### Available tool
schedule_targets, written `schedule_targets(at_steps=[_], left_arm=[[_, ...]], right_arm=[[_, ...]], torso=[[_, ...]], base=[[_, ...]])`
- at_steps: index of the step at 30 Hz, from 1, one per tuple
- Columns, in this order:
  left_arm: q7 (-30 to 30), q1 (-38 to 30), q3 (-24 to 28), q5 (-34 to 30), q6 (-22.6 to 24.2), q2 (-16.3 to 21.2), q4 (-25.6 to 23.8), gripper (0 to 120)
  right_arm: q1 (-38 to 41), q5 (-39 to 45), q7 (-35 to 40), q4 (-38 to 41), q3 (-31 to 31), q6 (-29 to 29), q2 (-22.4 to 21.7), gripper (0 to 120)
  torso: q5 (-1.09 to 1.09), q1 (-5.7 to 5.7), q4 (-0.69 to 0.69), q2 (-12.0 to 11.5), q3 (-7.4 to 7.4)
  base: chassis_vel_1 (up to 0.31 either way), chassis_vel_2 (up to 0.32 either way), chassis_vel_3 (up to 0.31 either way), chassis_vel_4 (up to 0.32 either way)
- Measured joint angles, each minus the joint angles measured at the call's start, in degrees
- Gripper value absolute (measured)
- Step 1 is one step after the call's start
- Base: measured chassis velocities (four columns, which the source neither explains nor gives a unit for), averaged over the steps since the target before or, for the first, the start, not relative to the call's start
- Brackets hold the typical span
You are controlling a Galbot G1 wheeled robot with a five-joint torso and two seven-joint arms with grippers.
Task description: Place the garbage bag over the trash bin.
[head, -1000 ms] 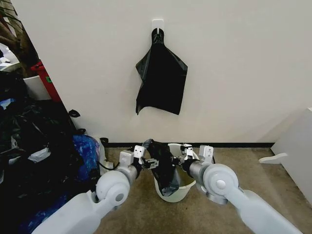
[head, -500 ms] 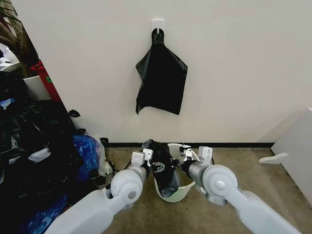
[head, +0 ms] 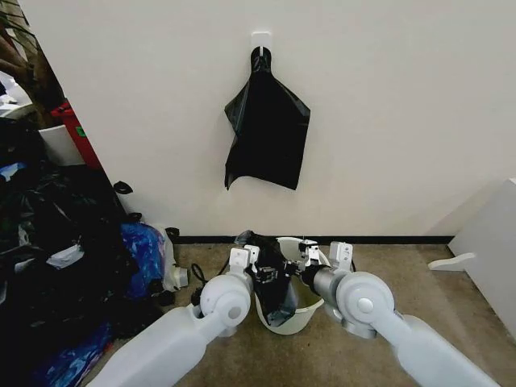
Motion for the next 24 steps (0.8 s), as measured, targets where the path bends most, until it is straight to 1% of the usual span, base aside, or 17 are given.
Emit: schedule_targets(at_steps=[4, 8, 17, 24], left_arm=[[-1.2, -0.4, 0.0, -0.4, 0.0, -1.5, 2.3, 100], [-1.9, -0.5, 0.0, -0.7, 0.0, -2.0, 3.7, 100], [-2.9, -0.3, -0.1, -1.6, 0.2, -2.0, 4.1, 100], [-2.9, -0.1, -0.1, -1.7, 0.4, -2.2, 4.5, 100]], right_arm=[[-0.1, 0.0, 0.0, -0.1, 0.1, 0.0, 0.0, 0], [-0.3, 0.0, -0.1, -0.3, 0.4, 0.0, -0.1, 0], [-0.4, 0.0, -0.1, -0.7, 1.2, -0.1, -0.3, 0], [0.3, 1.6, 0.4, -0.5, 2.2, -0.1, -0.5, 0]], torso=[[0.00, 0.00, 0.00, 0.0, 0.00], [-0.01, 0.00, 0.00, 0.0, 0.00], [0.00, 0.00, 0.00, 0.0, 0.00], [-0.01, 0.00, 0.00, 0.0, 0.00]], base=[[0.000, 0.000, 0.000, 0.000], [0.000, 0.000, 0.000, 0.000], [0.000, 0.000, 0.000, 0.000], [0.000, 0.000, 0.000, 0.000]])
